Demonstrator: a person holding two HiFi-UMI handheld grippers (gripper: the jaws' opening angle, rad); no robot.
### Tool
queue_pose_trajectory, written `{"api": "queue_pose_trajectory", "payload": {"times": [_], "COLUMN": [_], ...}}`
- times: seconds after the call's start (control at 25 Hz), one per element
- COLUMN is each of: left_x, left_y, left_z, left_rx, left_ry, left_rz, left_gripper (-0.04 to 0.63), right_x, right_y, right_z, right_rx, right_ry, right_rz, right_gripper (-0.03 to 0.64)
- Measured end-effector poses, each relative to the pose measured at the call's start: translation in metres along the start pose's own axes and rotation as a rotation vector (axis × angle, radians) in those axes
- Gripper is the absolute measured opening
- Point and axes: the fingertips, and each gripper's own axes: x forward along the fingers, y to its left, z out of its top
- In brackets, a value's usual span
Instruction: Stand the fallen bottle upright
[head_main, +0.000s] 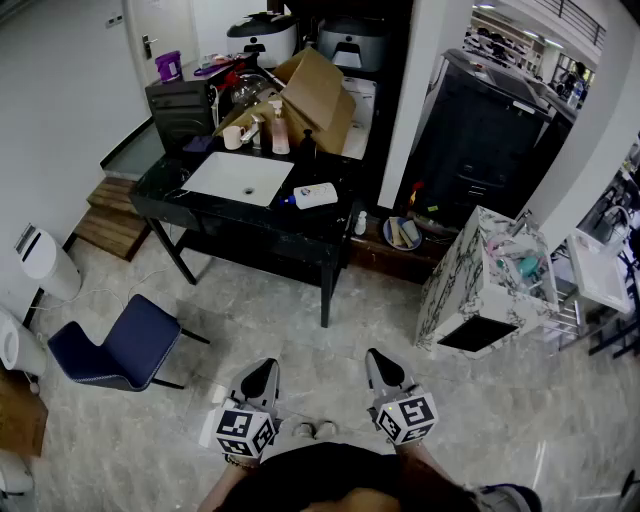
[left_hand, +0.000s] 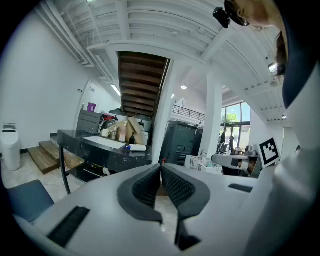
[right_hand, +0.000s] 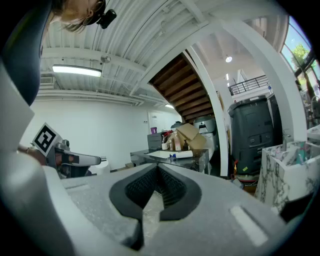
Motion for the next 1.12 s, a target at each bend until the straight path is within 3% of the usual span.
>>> {"api": "queue_pose_trajectory", "payload": {"times": [0.56,1.12], "left_x": [0.010,0.030], "left_y": [0.021,0.033], "left_z": [0.004,-0.004], "left_rx": [0.008,-0.004], "left_ry": [-0.014,-0.007], "left_rz": [0.030,0.094], "left_gripper": [0.011,0.011], "right_x": [0.016,0.030], "right_y": [-0.005,-0.040], "right_z": [0.002,0.010], "right_rx": [-0.028,0.032], "right_ry": [0.001,-0.034], "right_rz": [0.009,-0.014], "right_gripper": [0.005,0.005]}}
